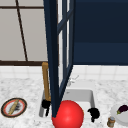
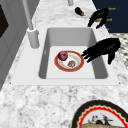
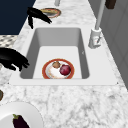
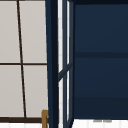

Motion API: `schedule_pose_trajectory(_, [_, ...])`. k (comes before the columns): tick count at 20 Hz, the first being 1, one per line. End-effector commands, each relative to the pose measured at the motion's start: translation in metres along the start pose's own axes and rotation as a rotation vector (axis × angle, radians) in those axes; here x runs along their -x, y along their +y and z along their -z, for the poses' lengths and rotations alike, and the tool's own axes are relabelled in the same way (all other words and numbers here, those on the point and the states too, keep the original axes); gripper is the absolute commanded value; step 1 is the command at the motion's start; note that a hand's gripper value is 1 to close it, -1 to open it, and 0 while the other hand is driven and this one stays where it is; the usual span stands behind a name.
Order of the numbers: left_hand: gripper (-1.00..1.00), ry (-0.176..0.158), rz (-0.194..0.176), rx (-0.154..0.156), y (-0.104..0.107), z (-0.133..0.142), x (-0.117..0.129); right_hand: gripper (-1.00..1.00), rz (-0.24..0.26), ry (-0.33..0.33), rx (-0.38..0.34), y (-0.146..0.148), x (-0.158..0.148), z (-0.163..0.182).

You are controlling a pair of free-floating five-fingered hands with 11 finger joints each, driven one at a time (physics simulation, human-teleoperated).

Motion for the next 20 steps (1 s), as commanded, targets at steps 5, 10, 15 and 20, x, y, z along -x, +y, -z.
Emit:
schedule_pose_trajectory(5, [-1.00, 0.015, 0.002, 0.049, -0.003, 0.052, 0.018, 0.00, 0.001, 0.000, 0.001, 0.000, 0.000, 0.000])
schedule_pose_trajectory(10, [-1.00, -0.013, -0.005, 0.010, -0.003, 0.052, 0.018, 0.00, 0.002, 0.001, 0.002, 0.000, 0.000, 0.000])
schedule_pose_trajectory(15, [-1.00, -0.015, -0.007, 0.010, -0.002, 0.061, 0.022, 0.00, 0.002, 0.001, 0.002, 0.000, 0.000, 0.000])
schedule_pose_trajectory(20, [-1.00, 0.004, -0.007, 0.042, -0.001, 0.098, 0.039, 0.00, 0.003, 0.001, 0.002, 0.000, 0.000, 0.000])
